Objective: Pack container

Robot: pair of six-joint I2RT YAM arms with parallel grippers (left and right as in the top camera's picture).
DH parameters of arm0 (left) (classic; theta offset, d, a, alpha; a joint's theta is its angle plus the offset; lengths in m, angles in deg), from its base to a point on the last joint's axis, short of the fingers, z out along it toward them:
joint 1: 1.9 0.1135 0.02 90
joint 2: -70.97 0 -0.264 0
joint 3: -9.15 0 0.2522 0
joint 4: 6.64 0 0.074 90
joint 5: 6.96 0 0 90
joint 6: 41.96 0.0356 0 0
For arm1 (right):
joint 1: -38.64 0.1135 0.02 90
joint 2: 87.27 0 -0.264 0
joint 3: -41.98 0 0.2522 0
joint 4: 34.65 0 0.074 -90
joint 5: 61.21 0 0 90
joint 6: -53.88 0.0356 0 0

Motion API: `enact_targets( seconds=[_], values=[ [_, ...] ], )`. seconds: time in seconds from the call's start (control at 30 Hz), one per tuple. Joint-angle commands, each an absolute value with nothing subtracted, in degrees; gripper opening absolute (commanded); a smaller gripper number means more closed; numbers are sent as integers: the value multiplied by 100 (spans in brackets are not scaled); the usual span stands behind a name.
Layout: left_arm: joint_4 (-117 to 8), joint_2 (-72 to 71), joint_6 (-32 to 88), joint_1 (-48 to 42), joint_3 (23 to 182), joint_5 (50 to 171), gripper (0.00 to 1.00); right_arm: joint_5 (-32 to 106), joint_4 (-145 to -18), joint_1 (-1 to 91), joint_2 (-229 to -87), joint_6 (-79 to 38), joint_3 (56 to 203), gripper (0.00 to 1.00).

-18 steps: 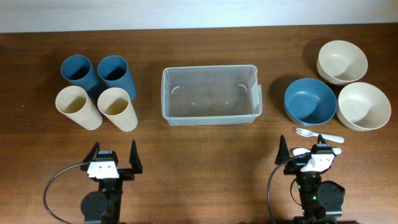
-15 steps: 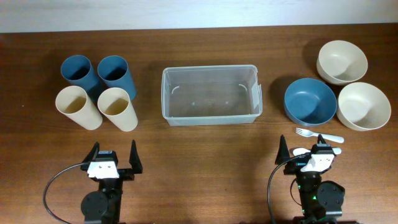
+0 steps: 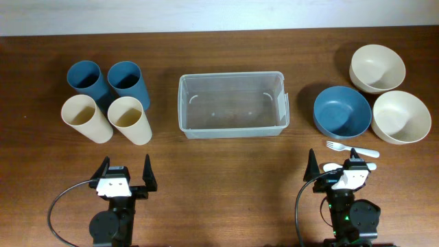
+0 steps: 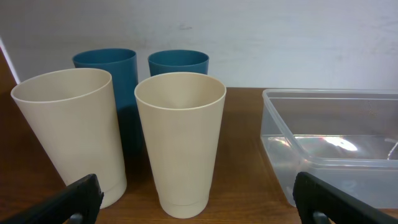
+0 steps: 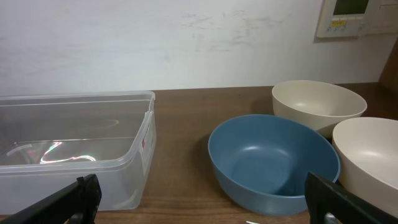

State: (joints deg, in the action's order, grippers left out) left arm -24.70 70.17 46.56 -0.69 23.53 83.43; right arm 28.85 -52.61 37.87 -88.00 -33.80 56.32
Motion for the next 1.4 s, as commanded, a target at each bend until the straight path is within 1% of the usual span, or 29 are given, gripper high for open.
enact_targets(
  seconds=[0.0, 1.07, 1.13, 1.27, 1.33, 1.37],
  values=[
    [-2514, 7067, 4726, -34, 2340, 8306, 100, 2898, -5292, 3749, -8748, -3402, 5606, 99],
    [-2516, 7067, 4726, -34, 2340, 8306, 100, 2913, -5261, 3749, -8748, -3399, 5606, 99],
    [-2514, 7067, 4726, -34, 2340, 8306, 100, 3036, -5240, 3749, -8745, -3393, 5606, 99],
    [-2516, 7067, 4726, -34, 2340, 8306, 100, 4048, -4669, 3749, -8745, -3378, 5606, 99],
    [-2516, 7067, 4728, -34, 2340, 8308, 100, 4216, -4223, 3749, -8748, -3375, 5684, 99],
    [-2516, 7067, 4728, -34, 2340, 8306, 100, 4118, -4219, 3747, -8752, -3378, 5875, 99]
  ],
)
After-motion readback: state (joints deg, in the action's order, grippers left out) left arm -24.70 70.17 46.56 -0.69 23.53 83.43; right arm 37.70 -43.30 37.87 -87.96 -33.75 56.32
